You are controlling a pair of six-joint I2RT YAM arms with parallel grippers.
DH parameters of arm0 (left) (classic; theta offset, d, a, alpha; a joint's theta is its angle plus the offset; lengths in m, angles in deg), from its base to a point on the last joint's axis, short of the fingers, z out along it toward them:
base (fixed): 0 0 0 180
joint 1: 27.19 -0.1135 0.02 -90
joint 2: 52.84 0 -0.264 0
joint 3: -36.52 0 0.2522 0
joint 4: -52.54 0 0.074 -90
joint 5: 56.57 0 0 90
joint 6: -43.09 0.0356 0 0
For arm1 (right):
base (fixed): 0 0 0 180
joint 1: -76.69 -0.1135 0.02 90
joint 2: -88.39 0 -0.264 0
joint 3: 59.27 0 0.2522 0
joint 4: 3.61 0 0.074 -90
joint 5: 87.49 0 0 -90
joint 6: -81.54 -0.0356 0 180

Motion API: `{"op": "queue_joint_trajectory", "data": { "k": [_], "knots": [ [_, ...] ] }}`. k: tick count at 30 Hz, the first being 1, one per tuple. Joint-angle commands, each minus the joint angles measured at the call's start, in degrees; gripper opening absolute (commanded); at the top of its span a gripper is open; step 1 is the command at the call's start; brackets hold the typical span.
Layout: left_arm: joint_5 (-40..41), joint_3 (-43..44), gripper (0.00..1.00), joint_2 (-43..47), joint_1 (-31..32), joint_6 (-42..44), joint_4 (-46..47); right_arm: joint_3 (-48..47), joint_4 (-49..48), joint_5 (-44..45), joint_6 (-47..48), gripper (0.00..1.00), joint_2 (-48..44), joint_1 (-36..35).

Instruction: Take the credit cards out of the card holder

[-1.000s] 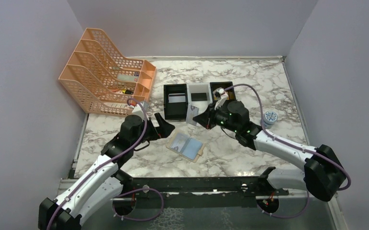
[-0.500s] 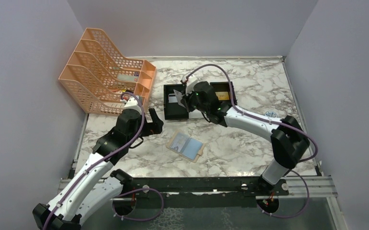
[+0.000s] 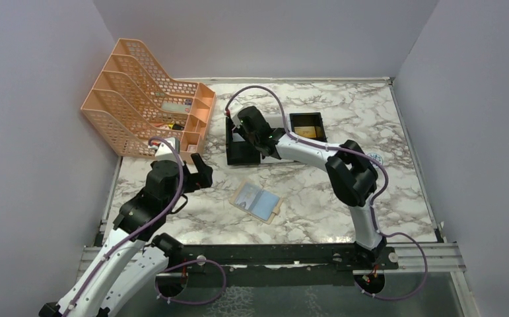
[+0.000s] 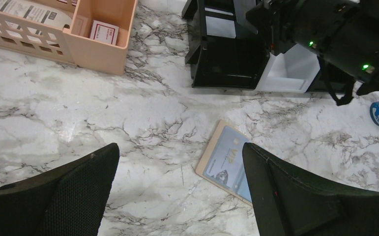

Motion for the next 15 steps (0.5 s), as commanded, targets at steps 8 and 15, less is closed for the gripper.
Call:
{"op": "queue_joint_trajectory", "data": {
  "k": [8, 15],
  "knots": [
    [1.2, 0.1, 0.99, 1.7, -0.4, 0.4, -0.7, -5.5, -4.2, 4.6, 18.5, 0.01, 7.4, -0.4],
    [1.2, 0.0, 0.99, 2.4, -0.4, 0.4, -0.7, -4.1, -9.2, 6.7, 26.7, 0.01, 10.0, -0.4]
  ]
}}
